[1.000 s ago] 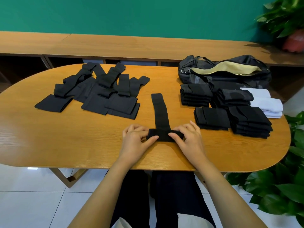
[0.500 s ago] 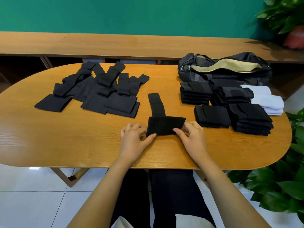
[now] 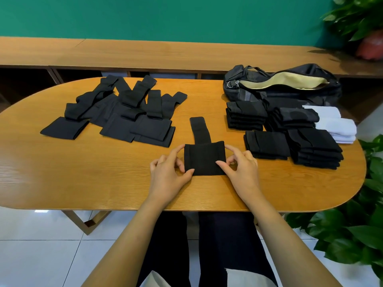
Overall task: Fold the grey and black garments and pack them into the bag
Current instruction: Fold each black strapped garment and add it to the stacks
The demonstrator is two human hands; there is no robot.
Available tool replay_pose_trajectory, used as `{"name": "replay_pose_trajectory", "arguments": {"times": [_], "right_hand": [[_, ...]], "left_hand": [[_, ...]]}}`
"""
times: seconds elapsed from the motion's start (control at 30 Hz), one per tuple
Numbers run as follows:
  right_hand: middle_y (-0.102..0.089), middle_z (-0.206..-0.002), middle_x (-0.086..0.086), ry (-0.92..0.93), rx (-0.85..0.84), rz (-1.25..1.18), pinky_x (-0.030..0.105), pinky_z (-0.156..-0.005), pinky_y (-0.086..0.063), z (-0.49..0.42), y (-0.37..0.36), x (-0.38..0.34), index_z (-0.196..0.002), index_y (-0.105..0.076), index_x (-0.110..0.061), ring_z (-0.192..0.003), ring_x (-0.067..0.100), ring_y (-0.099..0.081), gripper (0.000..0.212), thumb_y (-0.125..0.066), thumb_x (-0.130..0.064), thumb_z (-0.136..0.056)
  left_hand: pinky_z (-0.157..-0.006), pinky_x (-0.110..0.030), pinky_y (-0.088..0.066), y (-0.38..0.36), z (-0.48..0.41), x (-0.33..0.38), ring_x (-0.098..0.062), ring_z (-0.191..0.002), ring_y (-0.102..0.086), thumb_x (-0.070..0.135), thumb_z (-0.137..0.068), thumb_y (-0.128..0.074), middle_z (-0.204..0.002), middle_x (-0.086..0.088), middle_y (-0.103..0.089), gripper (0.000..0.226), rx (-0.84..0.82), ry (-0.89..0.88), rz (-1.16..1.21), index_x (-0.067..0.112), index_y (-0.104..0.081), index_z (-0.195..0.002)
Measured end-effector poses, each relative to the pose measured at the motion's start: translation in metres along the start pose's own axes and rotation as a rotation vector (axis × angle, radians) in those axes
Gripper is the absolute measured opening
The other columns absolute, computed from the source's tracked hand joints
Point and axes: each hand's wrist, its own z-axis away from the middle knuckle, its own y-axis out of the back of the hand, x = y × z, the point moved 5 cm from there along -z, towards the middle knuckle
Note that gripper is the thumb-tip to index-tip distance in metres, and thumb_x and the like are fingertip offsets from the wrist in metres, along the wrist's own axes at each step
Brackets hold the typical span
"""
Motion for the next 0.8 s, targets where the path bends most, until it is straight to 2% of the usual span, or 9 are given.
{"name": "replay_pose_trajectory", "arguments": {"times": [0.13,0.2,0.27,0.37,0.47,0.53,0.63,0.7,0.8], "right_hand": [[-0.049,-0.081,-0.013,0.004,0.005,0.034,0.033,-0.094,-0.038,-0.001,-0.001,-0.001,-0.127,-0.055,-0.025,-0.090,0.007,-0.043,0.046,-0.072,-0.031,-0.085],[-0.050,-0.088,-0.012,0.034,0.021,0.070,0.036,-0.090,-0.042,-0.001,0.000,-0.002,-0.124,-0.057,-0.025,-0.092,0.008,-0.042,0.042,-0.072,-0.031,-0.085],[-0.055,-0.105,-0.009,0.081,0.028,0.125,0.037,-0.094,-0.040,0.000,0.000,-0.004,-0.123,-0.061,-0.025,-0.104,0.010,-0.042,0.036,-0.068,-0.031,-0.089],[-0.059,-0.127,-0.011,0.131,-0.028,0.176,0.032,-0.104,-0.025,0.000,-0.004,-0.006,-0.122,-0.064,-0.027,-0.123,0.010,-0.040,0.027,-0.054,-0.032,-0.097],[-0.060,-0.128,-0.013,0.134,-0.062,0.174,0.028,-0.106,-0.021,0.000,-0.007,-0.007,-0.123,-0.065,-0.028,-0.125,0.007,-0.040,0.028,-0.048,-0.032,-0.101],[-0.060,-0.128,-0.013,0.123,-0.067,0.153,0.030,-0.107,-0.022,0.000,-0.007,-0.006,-0.122,-0.065,-0.029,-0.125,0.007,-0.040,0.030,-0.045,-0.035,-0.101],[-0.057,-0.130,-0.016,0.141,-0.095,0.127,0.035,-0.110,-0.024,0.000,-0.006,-0.008,-0.120,-0.065,-0.033,-0.129,0.006,-0.035,0.044,-0.037,-0.055,-0.095],[-0.052,-0.132,-0.020,0.173,-0.143,0.091,0.031,-0.110,-0.018,0.002,-0.007,-0.011,-0.120,-0.065,-0.036,-0.132,0.004,-0.030,0.053,-0.036,-0.067,-0.088],[-0.049,-0.134,-0.024,0.241,-0.194,0.085,0.030,-0.111,-0.014,0.005,-0.009,-0.015,-0.123,-0.062,-0.040,-0.134,0.002,-0.026,0.058,-0.045,-0.074,-0.080]], "left_hand": [[-0.100,-0.036,-0.030,-0.001,-0.001,0.002,-0.004,-0.090,-0.046,0.038,-0.085,-0.069,-0.082,0.014,-0.054,0.042,-0.021,-0.048,-0.077,0.038,-0.057,-0.126],[-0.098,-0.035,-0.029,-0.001,-0.001,0.003,-0.006,-0.097,-0.043,0.042,-0.086,-0.067,-0.094,0.016,-0.053,0.037,-0.033,-0.071,-0.111,0.037,-0.062,-0.121],[-0.097,-0.030,-0.023,-0.002,-0.001,0.003,-0.005,-0.111,-0.038,0.048,-0.083,-0.068,-0.116,0.018,-0.051,0.042,-0.062,-0.084,-0.112,0.038,-0.062,-0.122],[-0.105,-0.029,-0.014,-0.004,-0.001,0.005,-0.002,-0.129,-0.029,0.052,-0.076,-0.073,-0.137,0.024,-0.044,0.052,-0.117,-0.116,-0.109,0.040,-0.060,-0.125],[-0.115,-0.035,-0.008,-0.004,0.000,0.006,-0.002,-0.133,-0.030,0.049,-0.075,-0.075,-0.134,0.024,-0.051,0.056,-0.130,-0.103,-0.090,0.040,-0.058,-0.128],[-0.117,-0.038,-0.008,-0.003,0.000,0.006,-0.003,-0.130,-0.034,0.047,-0.078,-0.073,-0.131,0.024,-0.054,0.052,-0.118,-0.095,-0.088,0.039,-0.059,-0.127],[-0.115,-0.041,-0.012,-0.003,0.001,0.006,-0.004,-0.124,-0.037,0.049,-0.084,-0.064,-0.129,0.022,-0.057,0.042,-0.094,-0.106,-0.086,0.037,-0.062,-0.124],[-0.112,-0.038,-0.014,-0.002,0.000,0.004,-0.001,-0.120,-0.036,0.053,-0.087,-0.056,-0.127,0.022,-0.058,0.040,-0.076,-0.093,-0.073,0.037,-0.063,-0.123],[-0.103,-0.028,-0.015,-0.001,0.000,0.003,0.001,-0.114,-0.036,0.063,-0.085,-0.042,-0.120,0.022,-0.061,0.049,-0.052,-0.073,-0.053,0.036,-0.066,-0.118]]}}
